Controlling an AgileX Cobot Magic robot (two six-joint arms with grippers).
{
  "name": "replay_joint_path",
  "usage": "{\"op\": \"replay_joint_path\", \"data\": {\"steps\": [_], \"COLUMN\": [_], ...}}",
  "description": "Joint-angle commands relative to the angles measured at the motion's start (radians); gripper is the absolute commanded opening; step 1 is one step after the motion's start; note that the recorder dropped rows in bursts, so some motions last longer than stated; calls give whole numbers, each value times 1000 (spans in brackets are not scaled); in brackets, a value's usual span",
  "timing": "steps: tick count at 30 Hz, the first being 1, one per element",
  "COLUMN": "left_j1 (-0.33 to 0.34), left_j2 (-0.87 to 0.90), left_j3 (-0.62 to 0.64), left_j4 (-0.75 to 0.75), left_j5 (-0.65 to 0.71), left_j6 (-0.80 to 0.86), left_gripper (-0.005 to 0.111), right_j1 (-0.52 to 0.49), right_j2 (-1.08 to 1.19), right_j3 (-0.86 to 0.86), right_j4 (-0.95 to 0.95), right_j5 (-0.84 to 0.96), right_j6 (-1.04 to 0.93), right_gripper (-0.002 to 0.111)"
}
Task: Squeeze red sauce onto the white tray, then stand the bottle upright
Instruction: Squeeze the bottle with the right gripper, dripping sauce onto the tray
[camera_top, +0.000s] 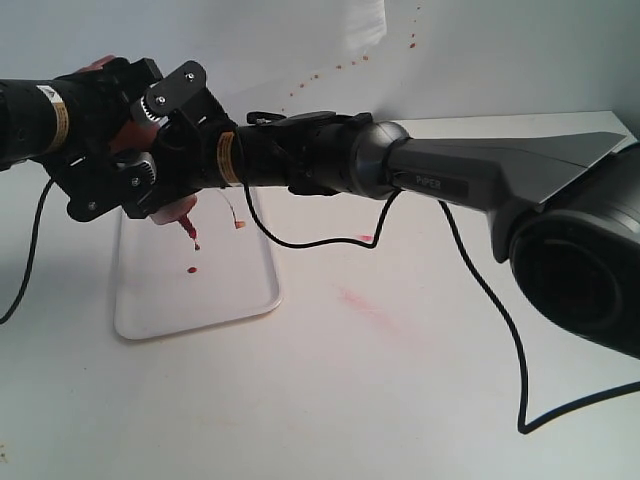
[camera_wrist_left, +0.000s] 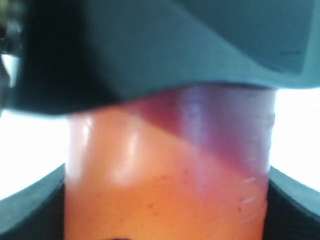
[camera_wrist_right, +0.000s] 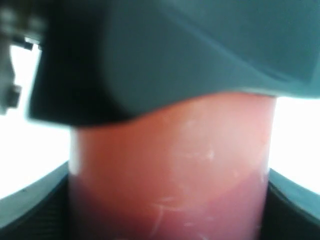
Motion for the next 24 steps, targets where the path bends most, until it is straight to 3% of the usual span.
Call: {"op": "replay_joint_path", "data": {"steps": [1, 3, 4, 5, 6, 7, 16, 24], "left_j1": [-1, -1, -1, -1, -1, -1, 1, 1], "left_j2": [-12, -12, -12, -12, -12, -12, -12, -12], "left_j3": [-1, -1, -1, -1, -1, -1, -1, -1], "left_j4": [11, 11, 11, 11, 11, 11, 11, 11], "left_j5": [12, 12, 12, 12, 14, 22, 63, 63], "left_j6": [10, 10, 10, 10, 10, 10, 18, 18], "left_gripper": [0, 0, 0, 0, 0, 0, 0, 0], "right_j1": [-13, -13, -13, -13, -13, -13, -13, -17], "right_j2": [-13, -13, -13, -13, -13, -13, -28, -76], "right_j3": [-4, -4, -4, -4, -4, -4, -4, -4], "right_j4": [-28, -28, -28, -28, -28, -28, -117, -219], "right_j5": [27, 35, 39, 39, 41, 41, -21, -23], "right_j6": [-21, -21, -33, -45, -48, -48, 3, 110], "right_gripper": [9, 30, 56, 68, 94, 105, 102, 78]}}
